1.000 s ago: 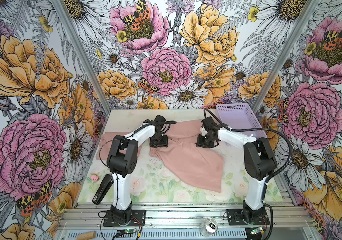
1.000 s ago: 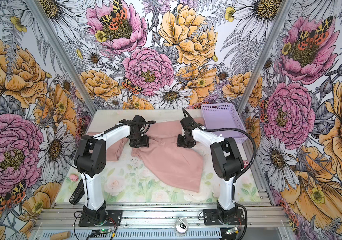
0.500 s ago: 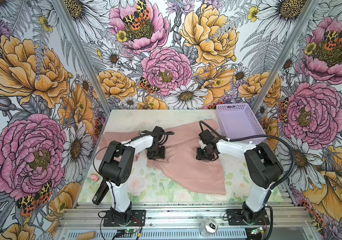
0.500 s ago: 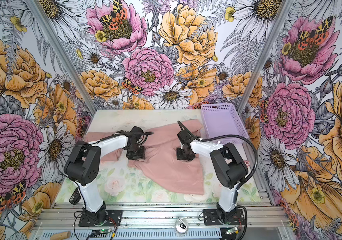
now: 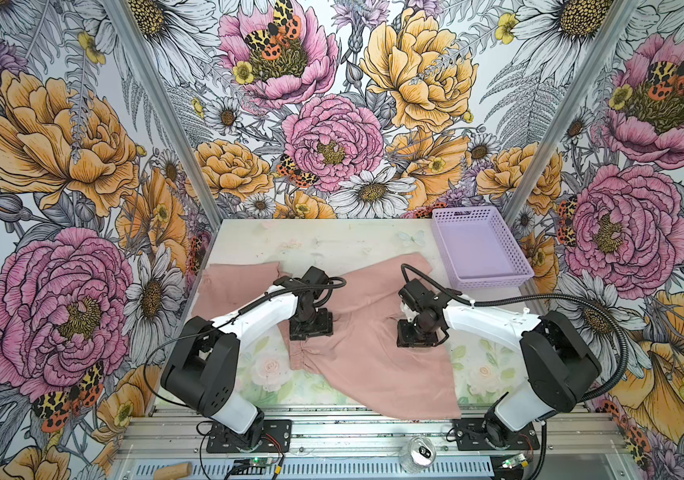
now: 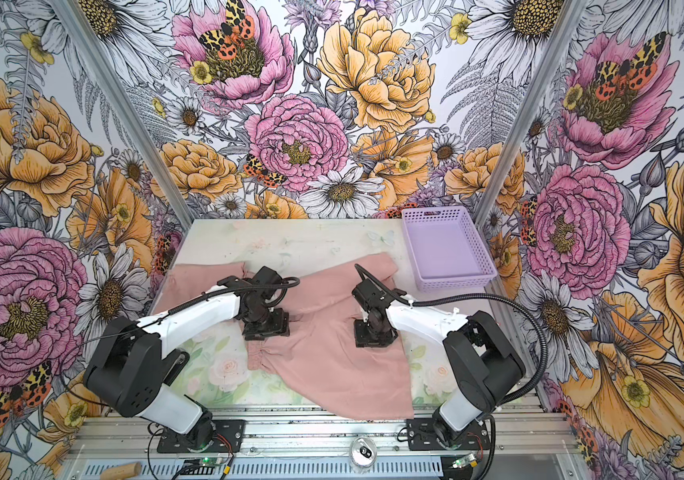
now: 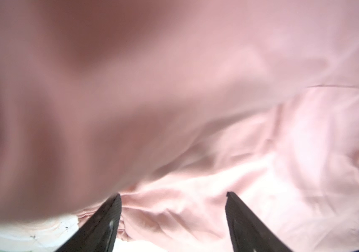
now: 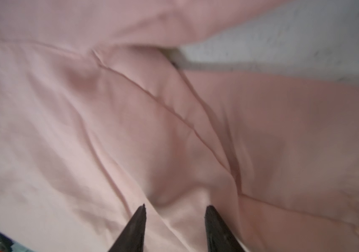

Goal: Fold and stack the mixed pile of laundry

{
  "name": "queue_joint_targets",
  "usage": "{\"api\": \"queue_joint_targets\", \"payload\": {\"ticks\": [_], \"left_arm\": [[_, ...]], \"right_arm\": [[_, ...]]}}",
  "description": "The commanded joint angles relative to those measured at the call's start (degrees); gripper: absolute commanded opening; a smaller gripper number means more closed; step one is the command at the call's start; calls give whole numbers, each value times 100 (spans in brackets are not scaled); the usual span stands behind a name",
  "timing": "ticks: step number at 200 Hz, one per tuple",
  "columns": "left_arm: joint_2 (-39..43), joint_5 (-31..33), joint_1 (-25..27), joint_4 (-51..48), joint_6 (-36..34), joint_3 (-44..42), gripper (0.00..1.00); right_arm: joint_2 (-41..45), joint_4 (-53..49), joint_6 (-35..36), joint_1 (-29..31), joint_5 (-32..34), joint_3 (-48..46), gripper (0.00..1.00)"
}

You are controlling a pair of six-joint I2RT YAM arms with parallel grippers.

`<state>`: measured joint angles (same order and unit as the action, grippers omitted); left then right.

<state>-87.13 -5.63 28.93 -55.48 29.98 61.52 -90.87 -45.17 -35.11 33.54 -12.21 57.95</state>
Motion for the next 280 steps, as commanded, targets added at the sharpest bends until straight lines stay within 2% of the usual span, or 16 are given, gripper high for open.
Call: {"api": "queue_joint_targets", "payload": {"ticks": [1, 57, 98, 142, 187, 214, 249, 280], "left_arm": [[386, 492, -17, -70, 13, 358, 77], [569, 851, -155, -129, 194, -54, 70], [834, 1261, -229, -98, 524, -253, 73], [558, 1407, -476, 415, 342, -197, 76], [182, 1450, -642, 783, 111, -209, 65], [157, 1434, -695, 872, 96, -170, 54], [97, 1374, -772, 934, 63, -125, 39], [65, 1325, -861, 934, 20, -62, 31]], "right_arm": [[-143, -122, 130, -285, 100, 893, 48], [-1236, -124, 679, -818, 98, 2178, 55], [-1467, -124, 787, -907, 148, 2291, 59], [-1530, -117, 950, -1128, 351, 2331, 63], [-1728, -58, 1166, -1720, 755, 2582, 66], [-2078, 98, 1211, -2073, 888, 2894, 67], [-2692, 193, 1282, -2256, 1068, 3504, 67], [-3086, 201, 1340, -2320, 1176, 3928, 67]]}}
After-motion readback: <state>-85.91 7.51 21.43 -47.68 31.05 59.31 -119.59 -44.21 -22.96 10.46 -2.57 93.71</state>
